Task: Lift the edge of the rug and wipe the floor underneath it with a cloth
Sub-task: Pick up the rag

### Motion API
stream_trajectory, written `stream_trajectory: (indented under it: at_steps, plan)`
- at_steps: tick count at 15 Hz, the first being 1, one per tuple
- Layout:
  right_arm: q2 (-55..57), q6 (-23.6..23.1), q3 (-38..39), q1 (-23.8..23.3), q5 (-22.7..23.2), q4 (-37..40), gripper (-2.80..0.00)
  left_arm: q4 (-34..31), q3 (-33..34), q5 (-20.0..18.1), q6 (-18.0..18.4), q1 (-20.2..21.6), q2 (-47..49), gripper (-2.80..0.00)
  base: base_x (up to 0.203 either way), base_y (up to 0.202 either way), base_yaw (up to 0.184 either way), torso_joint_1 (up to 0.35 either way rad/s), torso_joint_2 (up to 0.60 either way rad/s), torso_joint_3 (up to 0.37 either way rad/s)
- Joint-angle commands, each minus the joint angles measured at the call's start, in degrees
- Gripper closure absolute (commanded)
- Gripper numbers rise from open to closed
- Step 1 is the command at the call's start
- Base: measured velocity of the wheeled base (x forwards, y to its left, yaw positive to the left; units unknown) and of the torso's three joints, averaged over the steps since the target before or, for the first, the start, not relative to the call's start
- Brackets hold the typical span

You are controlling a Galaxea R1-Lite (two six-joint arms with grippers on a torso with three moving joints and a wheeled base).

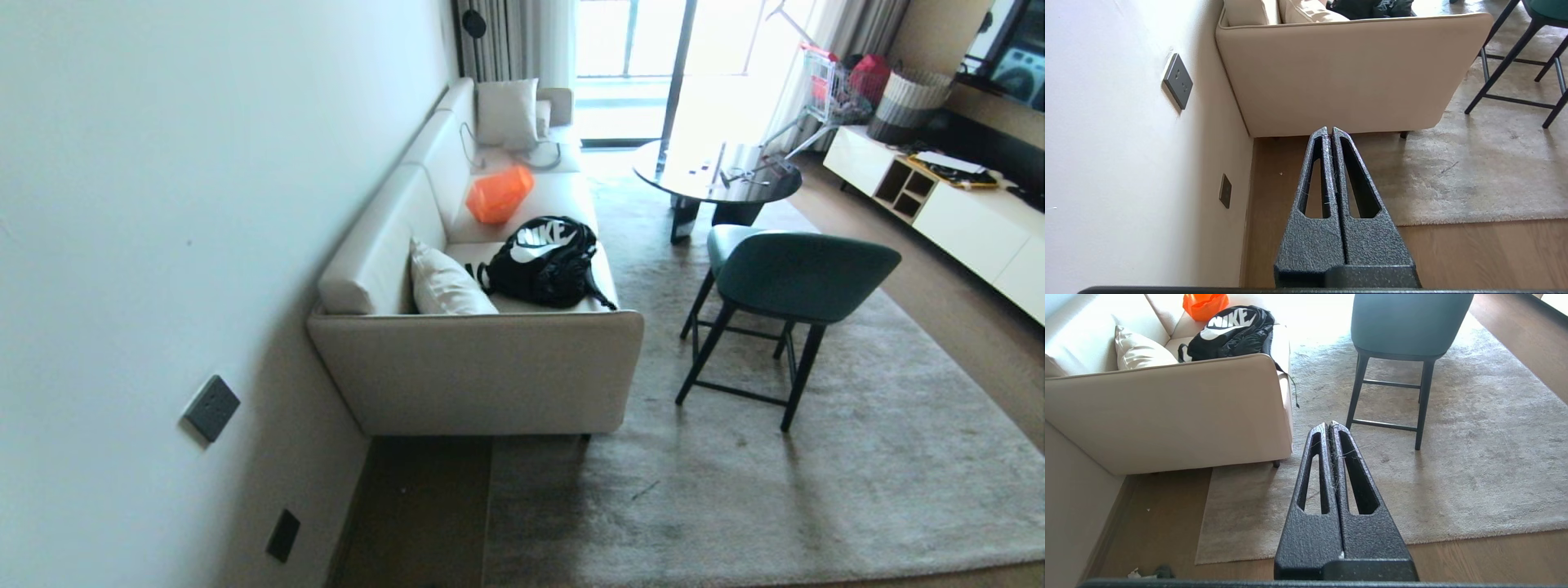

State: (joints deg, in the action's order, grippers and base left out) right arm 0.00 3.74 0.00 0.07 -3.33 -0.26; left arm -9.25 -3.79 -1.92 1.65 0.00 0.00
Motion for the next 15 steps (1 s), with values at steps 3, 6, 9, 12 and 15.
stream_trajectory:
  at_steps: [3, 6, 9, 12, 15]
  plan:
    - [0.09, 0.04, 0.0, 0.01, -0.01, -0.09, 0.0, -0.06, 0.01, -0.01, -0.01, 0.0, 0.0, 0.0, 0.0, 0.0, 0.0, 0.0, 0.0, 0.0]
    - [0.09, 0.04, 0.0, 0.01, -0.01, -0.09, 0.0, -0.06, 0.01, -0.01, -0.05, 0.0, 0.0, 0.0, 0.0, 0.0, 0.0, 0.0, 0.0, 0.0]
    - [0.09, 0.04, 0.0, 0.01, -0.01, 0.0, 0.0, -0.06, 0.01, -0.01, 0.02, 0.0, 0.0, 0.0, 0.0, 0.0, 0.0, 0.0, 0.0, 0.0]
    - [0.09, 0.12, 0.0, 0.01, -0.01, -0.01, 0.0, -0.06, 0.01, -0.01, 0.02, 0.0, 0.0, 0.0, 0.0, 0.0, 0.0, 0.0, 0.0, 0.0]
    - [0.09, 0.04, 0.0, 0.01, -0.01, -0.07, 0.0, -0.06, 0.01, -0.01, 0.02, 0.0, 0.0, 0.0, 0.0, 0.0, 0.0, 0.0, 0.0, 0.0]
